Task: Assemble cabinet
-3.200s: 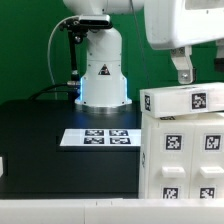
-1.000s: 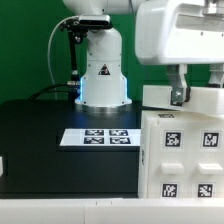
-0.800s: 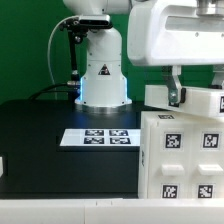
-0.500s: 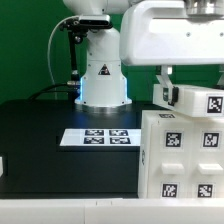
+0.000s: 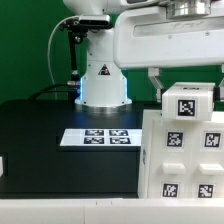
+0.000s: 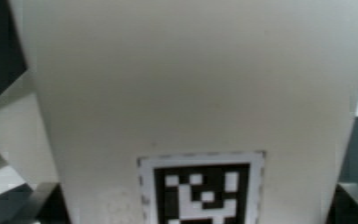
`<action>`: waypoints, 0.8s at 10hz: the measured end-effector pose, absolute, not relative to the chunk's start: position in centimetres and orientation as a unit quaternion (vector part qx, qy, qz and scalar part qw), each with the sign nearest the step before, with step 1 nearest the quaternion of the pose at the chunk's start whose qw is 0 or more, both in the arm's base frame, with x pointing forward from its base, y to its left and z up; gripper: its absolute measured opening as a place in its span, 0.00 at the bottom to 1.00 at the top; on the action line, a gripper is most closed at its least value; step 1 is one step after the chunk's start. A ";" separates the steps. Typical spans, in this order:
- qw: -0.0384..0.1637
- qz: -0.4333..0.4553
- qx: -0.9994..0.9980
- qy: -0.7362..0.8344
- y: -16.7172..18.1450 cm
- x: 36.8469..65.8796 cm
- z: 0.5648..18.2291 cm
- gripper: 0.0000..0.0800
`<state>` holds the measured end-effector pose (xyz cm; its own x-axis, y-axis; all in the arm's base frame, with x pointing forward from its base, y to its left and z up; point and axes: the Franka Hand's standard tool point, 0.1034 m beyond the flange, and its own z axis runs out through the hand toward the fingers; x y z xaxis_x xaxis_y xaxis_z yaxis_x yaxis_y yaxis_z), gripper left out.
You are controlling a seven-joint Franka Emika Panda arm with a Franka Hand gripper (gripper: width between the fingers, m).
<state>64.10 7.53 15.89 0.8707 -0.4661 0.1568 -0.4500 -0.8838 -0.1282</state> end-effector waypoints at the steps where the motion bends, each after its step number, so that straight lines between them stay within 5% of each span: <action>1: 0.049 -0.090 -0.960 0.261 7.5 64.1 15.9 0.70; 8: 0.097 -0.079 -0.808 0.576 7.4 64.1 16.1 0.70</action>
Offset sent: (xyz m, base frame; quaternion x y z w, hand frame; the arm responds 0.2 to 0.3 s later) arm -0.0242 0.0028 -0.0153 -0.0547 -0.0084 0.3779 0.9242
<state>64.10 7.42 16.15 0.3242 -0.9458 0.0168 -0.9152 -0.3181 -0.2473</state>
